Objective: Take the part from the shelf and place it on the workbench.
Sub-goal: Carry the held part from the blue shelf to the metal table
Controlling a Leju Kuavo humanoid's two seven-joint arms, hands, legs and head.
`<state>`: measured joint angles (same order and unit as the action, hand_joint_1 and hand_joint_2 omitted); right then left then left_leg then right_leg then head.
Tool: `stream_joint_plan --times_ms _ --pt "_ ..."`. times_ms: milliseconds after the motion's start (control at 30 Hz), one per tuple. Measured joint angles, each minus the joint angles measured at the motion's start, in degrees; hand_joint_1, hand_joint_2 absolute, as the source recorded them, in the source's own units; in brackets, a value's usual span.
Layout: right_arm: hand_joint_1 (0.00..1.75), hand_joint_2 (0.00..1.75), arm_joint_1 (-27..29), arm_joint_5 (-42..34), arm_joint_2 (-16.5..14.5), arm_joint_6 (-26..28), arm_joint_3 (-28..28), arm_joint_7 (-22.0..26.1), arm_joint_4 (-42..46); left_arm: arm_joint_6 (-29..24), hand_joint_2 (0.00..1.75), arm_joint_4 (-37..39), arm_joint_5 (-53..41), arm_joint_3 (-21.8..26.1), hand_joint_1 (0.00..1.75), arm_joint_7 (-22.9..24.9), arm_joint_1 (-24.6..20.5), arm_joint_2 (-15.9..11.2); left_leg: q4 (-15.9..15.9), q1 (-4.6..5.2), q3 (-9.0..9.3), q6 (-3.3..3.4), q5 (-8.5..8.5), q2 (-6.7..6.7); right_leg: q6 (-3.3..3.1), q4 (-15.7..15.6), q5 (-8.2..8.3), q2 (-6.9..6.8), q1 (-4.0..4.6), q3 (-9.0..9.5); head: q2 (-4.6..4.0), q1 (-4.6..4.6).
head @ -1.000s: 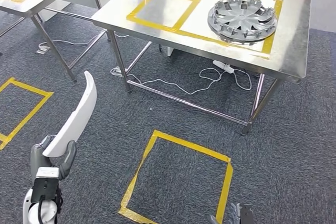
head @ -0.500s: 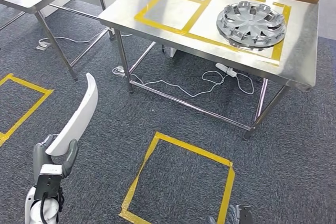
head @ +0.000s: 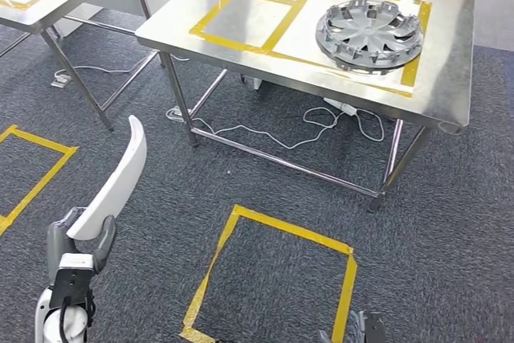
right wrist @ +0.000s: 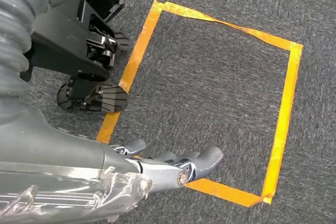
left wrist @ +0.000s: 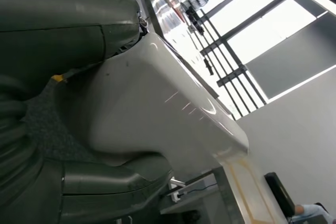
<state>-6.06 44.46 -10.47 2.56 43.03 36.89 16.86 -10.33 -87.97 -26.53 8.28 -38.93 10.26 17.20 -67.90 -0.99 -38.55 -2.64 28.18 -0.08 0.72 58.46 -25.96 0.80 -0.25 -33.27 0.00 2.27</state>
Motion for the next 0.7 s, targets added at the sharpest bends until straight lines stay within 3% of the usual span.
stream_joint_plan --times_ms 33,100,233,300,367,400,433,500,567,633,700 --pt "0.0 1.75 -0.02 0.09 0.01 -0.04 0.04 0.0 -0.01 -0.02 1.75 0.01 0.0 0.01 1.75 0.0 -0.05 0.0 3.76 -0.08 1.79 -0.08 -1.75 -0.01 0.3 0.14 -0.23 0.1 0.07 0.16 0.0 0.07" --pt "0.0 1.75 -0.1 0.24 0.02 -0.08 0.12 0.0 -0.03 -0.1 1.75 0.05 -0.02 -0.01 1.75 0.0 -0.19 0.02 8.58 -0.14 4.04 0.36 -2.96 -0.14 0.94 0.38 -0.61 0.22 0.32 0.18 0.01 0.13" --pt "0.0 1.75 -0.12 0.59 0.02 -0.22 0.22 0.01 -0.05 -0.3 1.75 0.14 -0.03 -0.03 1.75 0.0 -0.28 0.07 9.57 -0.06 4.52 2.06 -2.36 -0.28 1.95 0.86 -1.35 0.08 0.22 -0.17 0.0 -0.05" --pt "0.0 1.75 -0.23 0.78 0.02 -0.25 0.42 0.01 -0.08 -0.37 1.75 0.15 -0.04 -0.06 1.75 0.0 -0.32 0.1 9.67 -0.14 4.91 2.72 -2.17 -0.21 2.38 5.79 -3.74 -0.16 0.14 -2.65 0.0 -0.27" --pt "0.0 1.75 -0.28 0.94 0.02 -0.29 0.63 0.01 -0.13 -0.43 1.75 0.16 -0.08 -0.07 1.75 0.0 -0.33 0.11 9.65 0.0 5.28 3.12 -1.84 -0.14 2.55 13.86 -6.6 -0.28 0.14 -6.95 0.0 -0.44" --pt "0.0 1.75 -0.22 1.0 0.02 -0.31 0.7 0.0 -0.15 -0.44 1.75 0.16 -0.11 -0.06 1.75 0.0 -0.33 0.11 9.64 0.07 5.54 3.22 -1.63 -0.14 2.55 16.59 -6.99 -0.29 0.14 -8.72 0.0 -0.43" --pt "0.0 1.75 -0.15 1.05 0.02 -0.31 0.73 0.0 -0.18 -0.45 1.75 0.17 -0.16 -0.06 1.75 0.0 -0.33 0.11 9.64 0.12 5.86 3.27 -1.39 -0.2 2.49 17.27 -6.29 -0.29 0.15 -9.55 0.0 -0.44" --pt "0.0 1.75 -0.1 1.1 0.02 -0.31 0.76 0.0 -0.22 -0.46 1.75 0.17 -0.27 -0.07 1.75 0.0 -0.33 0.11 9.64 0.17 6.79 3.17 -0.76 -0.32 2.16 12.24 -2.11 -0.3 0.17 -7.99 0.0 -0.44" --pt "0.0 1.75 -0.21 1.11 0.02 -0.31 0.83 0.01 -0.23 -0.47 1.75 0.17 -0.32 -0.08 1.75 0.0 -0.34 0.1 9.62 0.27 7.61 2.76 -0.05 -0.38 1.84 4.57 1.33 -0.3 0.27 -4.52 0.0 -0.49" --pt "0.0 1.75 -0.36 1.12 0.02 -0.32 0.92 0.01 -0.28 -0.48 1.75 0.17 -0.36 -0.09 1.75 0.0 -0.36 0.08 9.75 0.36 7.9 2.17 0.4 -0.4 1.55 1.32 1.7 -0.24 0.48 -2.79 -0.01 -0.42" --pt "0.0 1.75 -0.42 1.14 0.02 -0.32 0.98 0.0 -0.33 -0.49 1.75 0.17 -0.42 -0.12 1.75 0.0 -0.38 0.06 10.03 0.27 8.11 1.51 0.65 -0.36 1.0 0.99 1.34 -0.13 0.58 -2.5 -0.01 -0.28"
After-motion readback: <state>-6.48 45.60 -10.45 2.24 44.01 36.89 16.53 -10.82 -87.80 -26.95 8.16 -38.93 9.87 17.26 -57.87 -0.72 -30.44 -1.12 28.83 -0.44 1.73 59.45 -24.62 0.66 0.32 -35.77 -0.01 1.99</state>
